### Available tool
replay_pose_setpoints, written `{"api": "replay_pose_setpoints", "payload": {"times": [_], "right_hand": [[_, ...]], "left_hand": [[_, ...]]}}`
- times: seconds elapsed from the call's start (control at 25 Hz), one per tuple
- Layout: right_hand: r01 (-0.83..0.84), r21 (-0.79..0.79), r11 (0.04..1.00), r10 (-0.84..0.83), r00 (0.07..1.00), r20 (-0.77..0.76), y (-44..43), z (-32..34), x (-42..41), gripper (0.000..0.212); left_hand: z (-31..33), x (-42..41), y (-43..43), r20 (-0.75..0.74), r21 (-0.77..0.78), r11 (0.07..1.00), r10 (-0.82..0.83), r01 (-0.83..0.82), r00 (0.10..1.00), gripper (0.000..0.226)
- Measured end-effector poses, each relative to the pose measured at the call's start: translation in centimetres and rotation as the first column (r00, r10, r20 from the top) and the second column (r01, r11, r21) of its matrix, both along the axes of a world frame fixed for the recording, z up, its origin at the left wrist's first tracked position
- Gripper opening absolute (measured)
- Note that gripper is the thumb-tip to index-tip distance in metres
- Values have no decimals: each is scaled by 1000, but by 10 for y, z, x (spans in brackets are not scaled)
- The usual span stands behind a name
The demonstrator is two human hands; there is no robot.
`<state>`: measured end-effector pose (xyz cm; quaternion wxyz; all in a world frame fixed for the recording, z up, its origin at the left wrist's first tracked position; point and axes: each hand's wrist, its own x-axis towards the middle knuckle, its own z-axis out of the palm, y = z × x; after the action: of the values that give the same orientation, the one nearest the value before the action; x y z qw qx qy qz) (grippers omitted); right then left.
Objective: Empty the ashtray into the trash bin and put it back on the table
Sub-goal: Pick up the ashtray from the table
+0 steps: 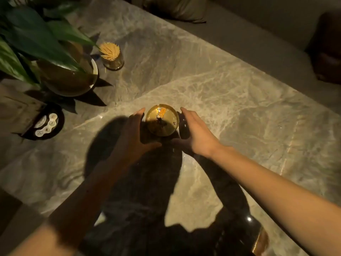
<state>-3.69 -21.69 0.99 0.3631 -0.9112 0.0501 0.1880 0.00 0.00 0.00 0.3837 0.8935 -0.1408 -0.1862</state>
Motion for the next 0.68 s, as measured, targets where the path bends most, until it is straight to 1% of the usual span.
{"api": "replay_pose_setpoints", "payload": {"times": [0.08,0.16,0.24,0.36,0.48,0.56,0.68], "right_hand": [[-1,12,1000,1,1000,1,-1,-6,6,105],[-1,4,1000,1,1000,4,-3,-12,8,102],[0,35,999,-1,1000,23,-2,-19,9,97],[-2,78,997,-4,998,66,-1,-24,11,90],[3,86,996,-11,996,93,0,-28,14,83],[9,87,996,-18,994,106,0,-30,15,82],[18,98,995,-29,993,116,-1,-33,16,84]], "left_hand": [[-6,5,-4,-26,-29,999,16,-17,1000,109],[-17,8,-4,-41,-1,1000,24,-24,999,109],[-25,11,-4,-61,-4,1000,30,-30,998,108],[-25,14,-6,-61,-93,995,22,-27,998,95],[-25,20,-8,-1,-134,991,8,-8,1000,74],[-28,23,-8,12,-125,992,-8,10,1000,71],[-30,23,-8,17,-115,993,14,-12,1000,70]]}}
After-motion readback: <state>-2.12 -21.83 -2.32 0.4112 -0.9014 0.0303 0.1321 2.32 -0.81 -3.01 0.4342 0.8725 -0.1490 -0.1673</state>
